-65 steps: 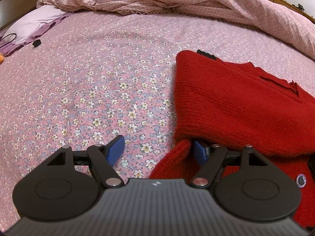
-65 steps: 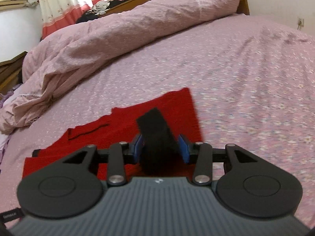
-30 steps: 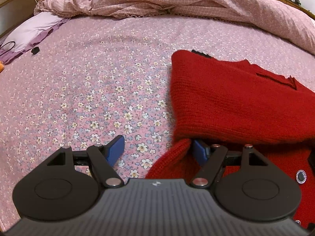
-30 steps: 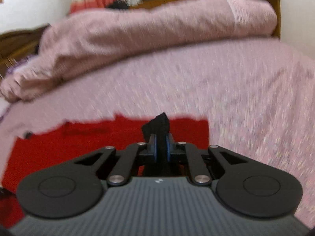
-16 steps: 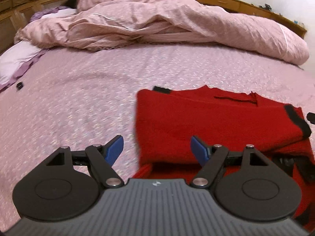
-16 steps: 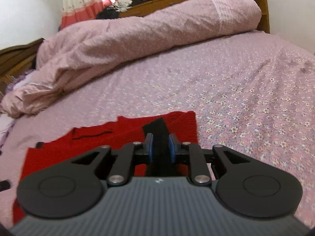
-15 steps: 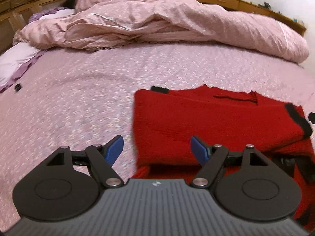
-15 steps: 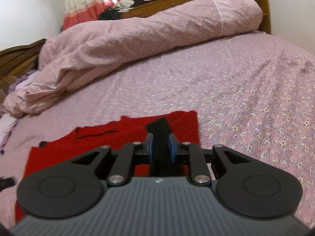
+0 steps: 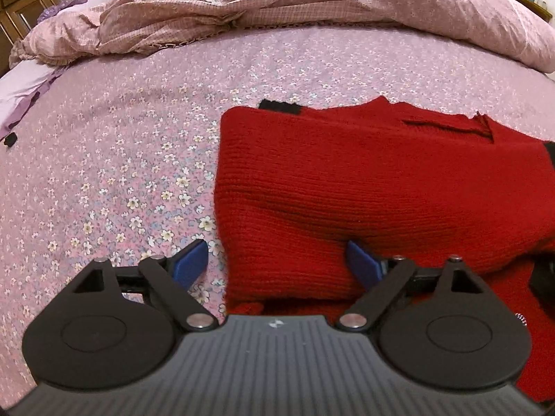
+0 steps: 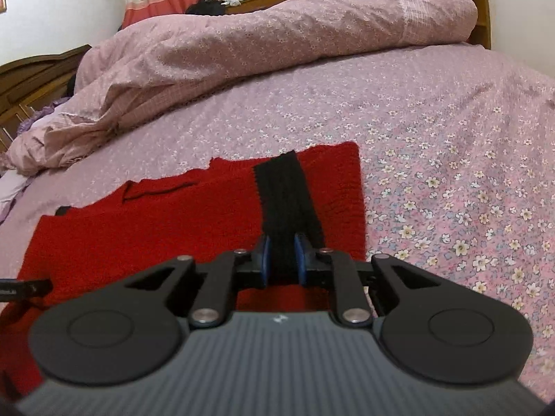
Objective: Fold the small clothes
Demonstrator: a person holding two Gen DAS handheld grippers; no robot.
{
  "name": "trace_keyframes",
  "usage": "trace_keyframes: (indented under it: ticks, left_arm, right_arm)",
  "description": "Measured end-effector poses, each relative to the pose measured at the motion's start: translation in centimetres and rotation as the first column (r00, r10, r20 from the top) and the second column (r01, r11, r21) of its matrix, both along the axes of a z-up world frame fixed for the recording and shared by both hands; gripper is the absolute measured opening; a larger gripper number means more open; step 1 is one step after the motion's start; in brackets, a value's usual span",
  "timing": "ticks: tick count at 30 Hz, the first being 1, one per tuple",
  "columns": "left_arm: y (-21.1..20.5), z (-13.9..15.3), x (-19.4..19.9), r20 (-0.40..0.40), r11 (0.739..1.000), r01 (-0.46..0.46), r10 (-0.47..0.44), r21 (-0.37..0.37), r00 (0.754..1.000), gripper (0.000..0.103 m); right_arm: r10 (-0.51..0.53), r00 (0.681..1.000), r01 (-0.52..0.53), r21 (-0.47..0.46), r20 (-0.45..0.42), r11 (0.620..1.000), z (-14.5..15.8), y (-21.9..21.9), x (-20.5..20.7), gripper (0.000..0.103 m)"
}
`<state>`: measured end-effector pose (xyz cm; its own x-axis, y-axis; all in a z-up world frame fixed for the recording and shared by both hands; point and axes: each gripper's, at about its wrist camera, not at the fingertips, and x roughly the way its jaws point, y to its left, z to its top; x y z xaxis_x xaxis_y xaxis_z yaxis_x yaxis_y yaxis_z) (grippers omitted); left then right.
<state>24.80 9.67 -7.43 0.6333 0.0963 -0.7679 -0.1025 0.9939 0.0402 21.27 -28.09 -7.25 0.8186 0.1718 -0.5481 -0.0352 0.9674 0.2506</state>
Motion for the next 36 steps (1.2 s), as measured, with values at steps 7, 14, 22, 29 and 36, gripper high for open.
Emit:
trace_keyframes:
  ticks: [7,14,22,29,36]
  left_arm:
    - [0.1,2.0,-2.3,0.018,1.000,0.004,-0.004,0.009,1.000,0.091]
    - [1.0,4.6,-7.4,0.048,1.000,-0.002,0.002,0.007,0.999,0.091]
    - [2.4,6.3,-13.5,0.053,1.000,0.022,-0.023,0.020,0.998,0.091]
    - [3.5,5.5,-18.3,0.022,1.000,-0.011,0.011,0.018,1.000,0.091]
    - [3.6,3.6,-21.3,-0.025,1.000,0.003,-0.003,-0.012,1.000,0.091]
  right_arm:
    - [-0.023,1.000,0.023,0.046,0.006,0.999,1.9,-0.4,-1.8,0.030]
    - [0.019,0.999,-0.022,0.052,0.046,0.998,4.9,-1.0,-7.0,0.059]
    - [0.058,0.997,-0.055,0.068,-0.041,0.996,5.3,-2.2,-12.5,0.059]
    - [0.020,0.995,-0.018,0.015,-0.101,1.000,4.5,-3.4,-16.5,0.059]
    - [0.023,0.987,-0.028,-0.024,-0.159,0.999,3.2,-4.2,-19.1,0.059]
